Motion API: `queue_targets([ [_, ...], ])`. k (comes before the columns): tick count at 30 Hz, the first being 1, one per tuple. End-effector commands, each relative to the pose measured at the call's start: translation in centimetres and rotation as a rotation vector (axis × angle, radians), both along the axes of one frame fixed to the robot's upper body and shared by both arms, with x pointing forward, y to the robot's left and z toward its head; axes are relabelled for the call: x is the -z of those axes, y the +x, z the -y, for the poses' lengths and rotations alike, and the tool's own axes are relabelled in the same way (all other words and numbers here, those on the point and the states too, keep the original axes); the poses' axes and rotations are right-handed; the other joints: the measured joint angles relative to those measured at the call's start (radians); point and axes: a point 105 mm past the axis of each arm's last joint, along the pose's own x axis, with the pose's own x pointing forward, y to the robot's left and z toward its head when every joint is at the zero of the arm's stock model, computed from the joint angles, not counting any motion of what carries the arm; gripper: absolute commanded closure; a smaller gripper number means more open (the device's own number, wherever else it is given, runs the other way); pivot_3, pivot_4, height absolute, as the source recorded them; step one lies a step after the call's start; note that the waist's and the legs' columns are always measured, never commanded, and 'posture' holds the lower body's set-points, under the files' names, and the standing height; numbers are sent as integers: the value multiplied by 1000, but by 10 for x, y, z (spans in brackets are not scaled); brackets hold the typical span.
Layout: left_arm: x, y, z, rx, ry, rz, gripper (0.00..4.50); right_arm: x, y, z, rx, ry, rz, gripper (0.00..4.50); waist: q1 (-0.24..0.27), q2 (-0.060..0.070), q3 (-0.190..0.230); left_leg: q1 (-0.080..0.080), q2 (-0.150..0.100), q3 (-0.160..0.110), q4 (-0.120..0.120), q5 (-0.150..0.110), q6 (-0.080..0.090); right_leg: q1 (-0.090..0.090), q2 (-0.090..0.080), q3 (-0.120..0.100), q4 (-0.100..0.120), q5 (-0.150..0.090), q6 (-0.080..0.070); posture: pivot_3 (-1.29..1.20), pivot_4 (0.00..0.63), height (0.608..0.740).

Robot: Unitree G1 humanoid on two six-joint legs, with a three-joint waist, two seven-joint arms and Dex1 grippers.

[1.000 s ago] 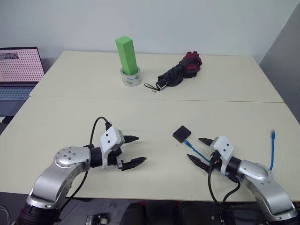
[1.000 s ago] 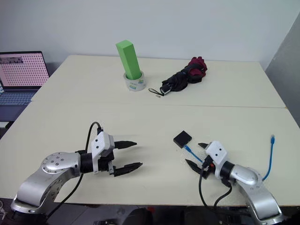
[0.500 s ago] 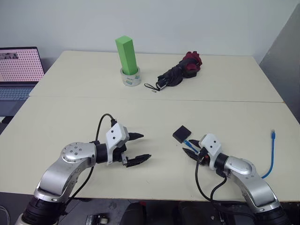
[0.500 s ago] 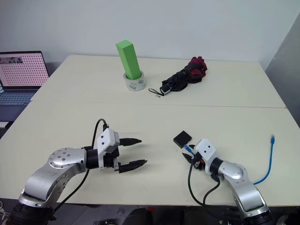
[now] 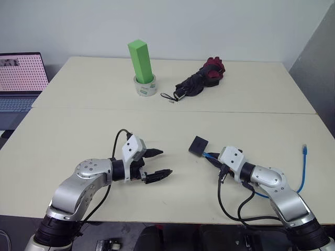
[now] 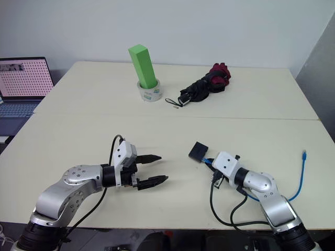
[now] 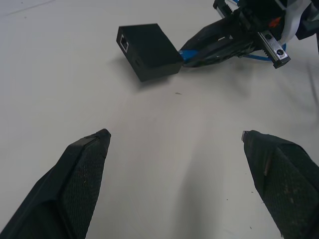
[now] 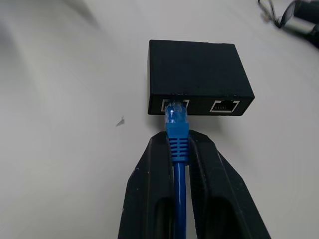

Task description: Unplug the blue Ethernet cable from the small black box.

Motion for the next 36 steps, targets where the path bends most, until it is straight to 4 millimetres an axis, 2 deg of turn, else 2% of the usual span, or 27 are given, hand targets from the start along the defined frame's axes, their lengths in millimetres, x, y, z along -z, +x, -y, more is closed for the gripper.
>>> queue_targets([
  [1,-20,3,1,15,-126,-64,0,-26,-9,-18,-229,-134,290,4371,0,0,0,0,0,0,0,0,0,0,0,0,0,0,0,0,150,740],
  [6,-31,8,14,71,-223,-108,0,-34,-13,-30,-415,-189,423,4371,0,-1,0,0,0,0,1,0,0,0,0,0,0,0,0,0,150,740],
  [13,-38,13,20,83,-278,-112,0,-36,-12,-36,-469,-173,454,4371,-1,-1,0,0,0,0,1,0,0,0,0,0,0,0,0,0,150,740],
  [30,-36,7,25,129,-292,-106,3584,-41,-15,-45,-504,-137,500,4372,0,-1,0,0,1,0,1,0,0,0,0,0,0,0,0,0,150,740],
  [31,-36,8,24,129,-289,-105,3699,-42,-16,-45,-507,-137,506,4372,0,-1,0,0,1,0,1,0,0,0,0,0,0,0,0,0,150,740],
  [36,-36,8,25,142,-283,-93,3715,-38,-16,-47,-538,-174,501,4372,-1,-1,0,0,1,0,1,0,0,0,0,0,0,0,0,0,150,740],
])
